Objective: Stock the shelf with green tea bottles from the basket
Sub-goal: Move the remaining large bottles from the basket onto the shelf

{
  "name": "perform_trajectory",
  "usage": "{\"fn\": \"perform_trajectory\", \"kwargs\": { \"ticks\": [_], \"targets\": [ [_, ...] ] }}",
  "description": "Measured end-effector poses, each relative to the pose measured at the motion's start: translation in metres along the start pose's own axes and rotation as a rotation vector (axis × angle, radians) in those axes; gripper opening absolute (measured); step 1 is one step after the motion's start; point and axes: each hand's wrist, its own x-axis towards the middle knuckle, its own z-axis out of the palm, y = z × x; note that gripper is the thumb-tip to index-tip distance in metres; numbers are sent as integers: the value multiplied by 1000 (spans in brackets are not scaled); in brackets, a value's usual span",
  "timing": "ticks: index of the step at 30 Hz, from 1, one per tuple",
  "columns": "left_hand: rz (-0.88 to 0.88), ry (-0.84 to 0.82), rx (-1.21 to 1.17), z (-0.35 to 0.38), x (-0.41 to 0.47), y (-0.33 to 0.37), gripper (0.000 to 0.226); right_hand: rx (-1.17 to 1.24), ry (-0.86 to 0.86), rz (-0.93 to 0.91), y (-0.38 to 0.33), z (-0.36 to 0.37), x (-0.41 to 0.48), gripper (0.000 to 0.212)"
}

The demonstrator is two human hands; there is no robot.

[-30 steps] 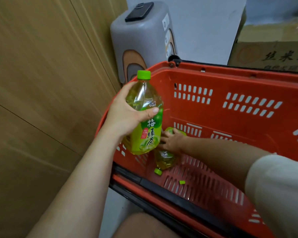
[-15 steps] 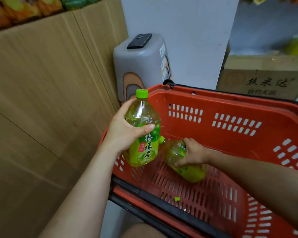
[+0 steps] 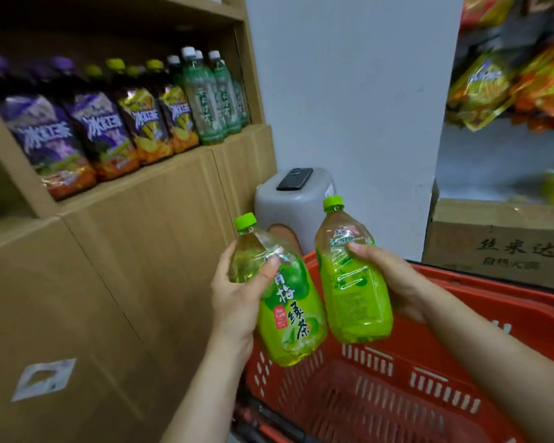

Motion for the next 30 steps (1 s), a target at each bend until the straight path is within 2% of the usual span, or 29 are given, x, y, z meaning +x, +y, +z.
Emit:
{"fn": "perform_trajectory", "kwargs": {
  "ticks": [2, 4, 7, 9, 11, 15, 18, 22, 25, 28, 30],
  "targets": [
    [54, 2, 20, -7, -2, 25, 73, 33, -20, -54, -21, 21, -4, 44],
    [116, 15, 44, -17, -5, 51, 69, 57, -26, -104, -36, 42, -3, 54],
    [197, 34, 170, -38, -15, 88, 76, 13, -53, -187, -54, 81, -2, 87],
    [257, 80, 233, -58, -21, 112, 71, 34, -96, -250, -63, 113, -1, 106],
    [319, 161, 262, -81, -29, 139, 68, 67, -151, -325, -71, 150, -2, 101],
    [429, 319, 318, -131, -42, 198, 71, 150, -258, -420, -82, 223, -1, 71],
    [544, 435, 414, -164, -52, 244, 76, 144, -296, -483, -90, 274, -1, 64],
    [639, 540, 504, -212, -51, 291, 71, 122, -343, -513, -98, 324, -1, 75],
    [602, 586, 599, -252, -44, 303, 71, 74, -329, -572, -103, 357, -5, 83],
    [561, 638, 555, -286, -38, 305, 80, 23, -329, -616, -109, 384, -8, 80],
    [548, 655, 539, -305, -35, 308, 86, -45, -321, -643, -111, 404, -5, 87]
  ]
}}
